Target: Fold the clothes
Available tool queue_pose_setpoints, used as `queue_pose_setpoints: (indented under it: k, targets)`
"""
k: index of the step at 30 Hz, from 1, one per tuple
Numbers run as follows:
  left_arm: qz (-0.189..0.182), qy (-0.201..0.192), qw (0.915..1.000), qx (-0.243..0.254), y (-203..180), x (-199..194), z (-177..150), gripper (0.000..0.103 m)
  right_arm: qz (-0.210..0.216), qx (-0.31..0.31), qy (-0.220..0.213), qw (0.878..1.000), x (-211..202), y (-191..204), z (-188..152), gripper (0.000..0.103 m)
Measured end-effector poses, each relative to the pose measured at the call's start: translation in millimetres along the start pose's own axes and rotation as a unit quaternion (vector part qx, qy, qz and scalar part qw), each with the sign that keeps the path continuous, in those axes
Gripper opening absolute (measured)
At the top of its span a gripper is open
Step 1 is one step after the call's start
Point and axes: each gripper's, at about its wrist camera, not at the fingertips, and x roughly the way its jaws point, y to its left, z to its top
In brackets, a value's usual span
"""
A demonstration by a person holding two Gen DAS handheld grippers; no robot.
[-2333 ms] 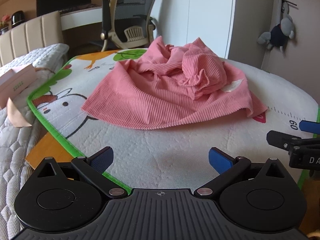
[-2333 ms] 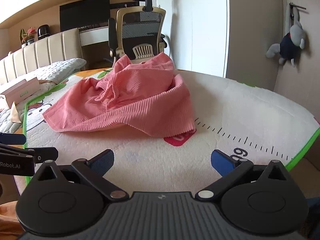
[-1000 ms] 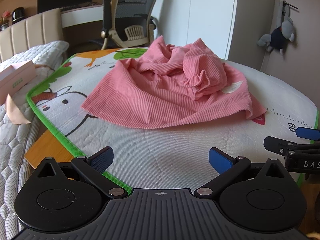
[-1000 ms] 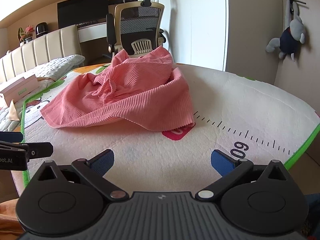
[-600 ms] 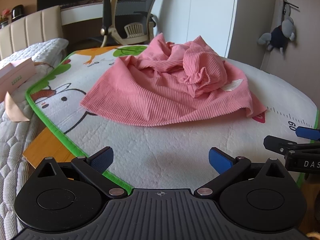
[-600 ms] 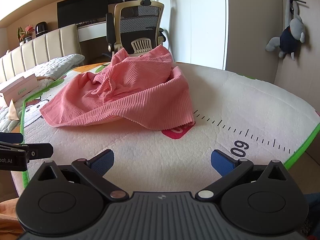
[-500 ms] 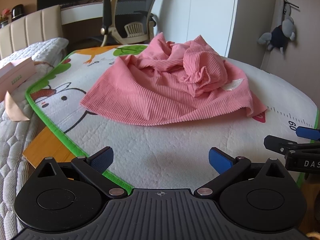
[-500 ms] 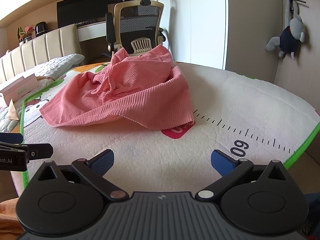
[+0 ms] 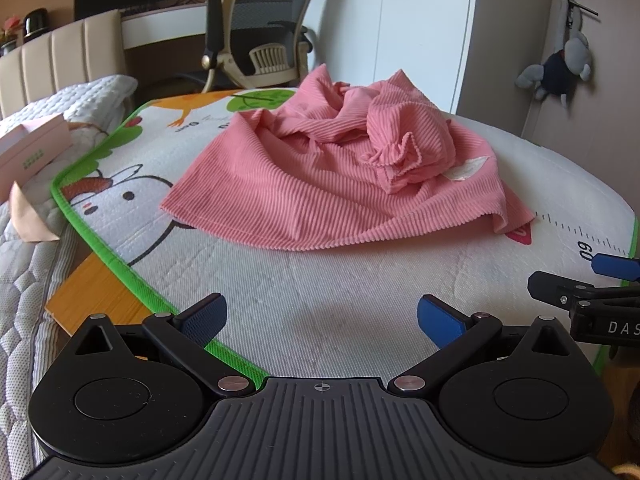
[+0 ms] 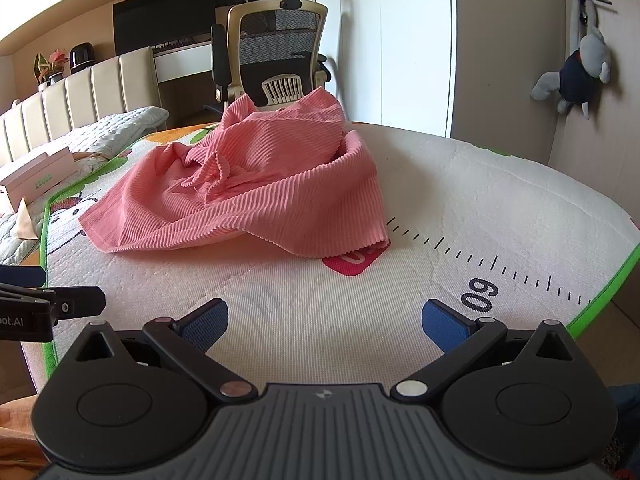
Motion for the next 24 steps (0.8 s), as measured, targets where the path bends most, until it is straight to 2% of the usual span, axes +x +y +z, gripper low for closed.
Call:
queue_pose_setpoints:
  k: [9,13,17,20,24]
  targets:
    - [0.001,0.003,1.0000,0.002,0,1,2,0.103,0.004,0.001,0.005,1.000,2,-1,0,0.103]
    - [-0.006,0.005,1.0000,0.001,5,4,11,0.103,0.020,0.002,-0.004,1.000,3,-6,7,0.103]
    - [-0.027,0.009,0.9995,-0.017,23,22,40,0.103,0.051,0.032,-0.008,0.998,12,-28,25,0.103]
    - [-0.045,0.010,0.9984,-0.033,36,39,65,0.103,0.076,0.077,0.014,0.994,27,-49,33,0.103]
    - [-0.081,0.003,0.9958,-0.043,49,64,96,0.103,0.121,0.138,0.052,0.982,46,-71,32,0.103]
